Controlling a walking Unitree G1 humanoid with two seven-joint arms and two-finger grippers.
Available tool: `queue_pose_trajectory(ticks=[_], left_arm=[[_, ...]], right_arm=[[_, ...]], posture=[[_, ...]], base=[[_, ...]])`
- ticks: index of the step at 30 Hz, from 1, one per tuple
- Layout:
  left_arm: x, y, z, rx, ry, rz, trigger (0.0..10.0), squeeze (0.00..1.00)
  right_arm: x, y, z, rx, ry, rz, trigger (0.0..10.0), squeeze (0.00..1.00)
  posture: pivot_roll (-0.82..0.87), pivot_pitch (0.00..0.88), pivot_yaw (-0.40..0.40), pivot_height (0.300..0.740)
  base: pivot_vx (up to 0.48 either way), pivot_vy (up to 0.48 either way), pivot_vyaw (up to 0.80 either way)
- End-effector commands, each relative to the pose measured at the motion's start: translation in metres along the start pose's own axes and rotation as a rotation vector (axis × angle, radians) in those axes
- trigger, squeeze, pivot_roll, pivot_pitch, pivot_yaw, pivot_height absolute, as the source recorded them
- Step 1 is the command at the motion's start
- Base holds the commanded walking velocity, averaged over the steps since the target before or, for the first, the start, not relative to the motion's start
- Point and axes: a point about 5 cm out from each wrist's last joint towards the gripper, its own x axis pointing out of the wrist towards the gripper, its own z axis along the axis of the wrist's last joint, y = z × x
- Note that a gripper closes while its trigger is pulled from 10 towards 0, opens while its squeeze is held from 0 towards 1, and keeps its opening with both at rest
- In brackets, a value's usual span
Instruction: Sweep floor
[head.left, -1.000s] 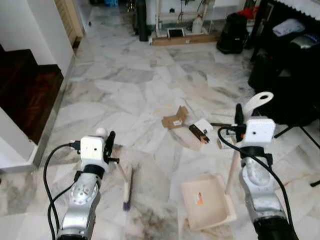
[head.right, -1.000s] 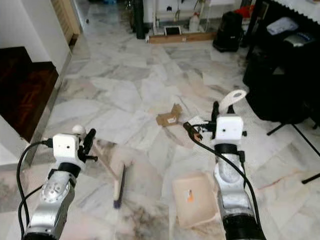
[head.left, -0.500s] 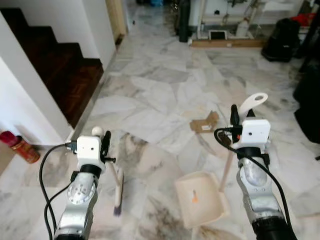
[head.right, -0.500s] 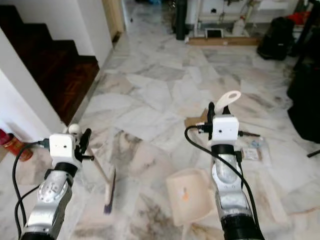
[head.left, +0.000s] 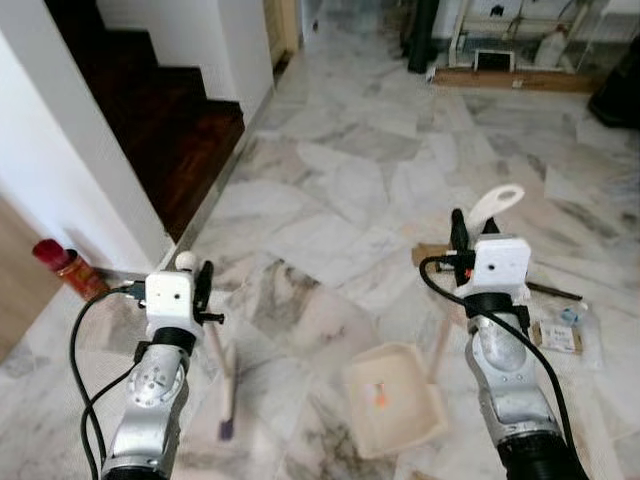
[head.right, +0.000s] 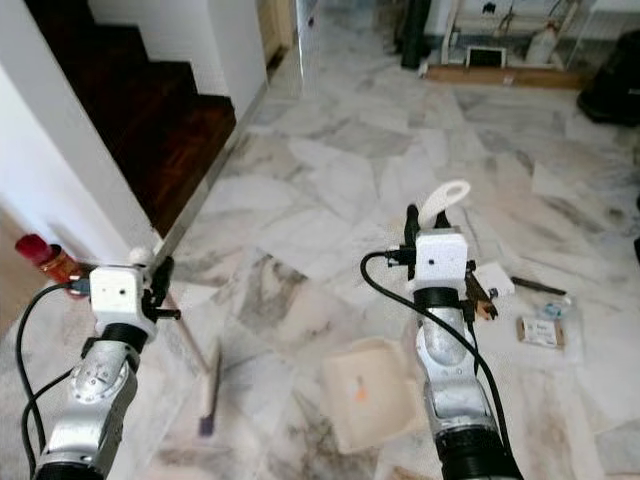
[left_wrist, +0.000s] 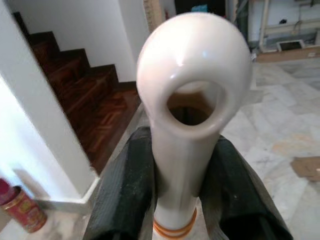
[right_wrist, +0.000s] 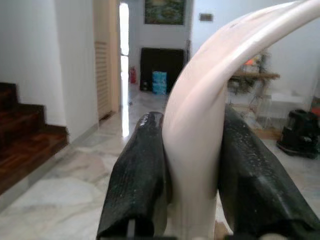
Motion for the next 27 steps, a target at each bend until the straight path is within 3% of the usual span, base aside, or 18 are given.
queue_pose_trajectory(ticks=[1,7,16,27], left_arm=[[0.003,0.0038,0.0087,0.009,-0.043,0.004,10.0,0.0],[0.0032,0.0045,0.0086,0.011,-0.043,0.007,10.0,0.0],[0.0042,0.0055,0.0087,0.013,-0.046,0.011,10.0,0.0],[0.004,0.0061,0.008,0.011,-0.047,0.011,10.0,0.0]], right_arm=[[0.0076,0.0012,0.0154,-0.021,-0.076,0.012,10.0,0.0],[0.0069,0.0039,0.0168,-0.016,-0.084,0.029,10.0,0.0],[0.008,0.0051,0.0177,-0.014,-0.091,0.04,10.0,0.0],[0.0074,0.0058,0.0173,-0.007,-0.092,0.047,10.0,0.0]], posture=[[-0.02,0.073,0.053,0.74],[-0.02,0.073,0.052,0.74],[-0.02,0.06,0.051,0.74],[-0.02,0.043,0.052,0.74]], base=[[0.3,0.0,0.43],[0.302,0.0,0.0],[0.301,0.0,0.64],[0.306,0.0,0.0]])
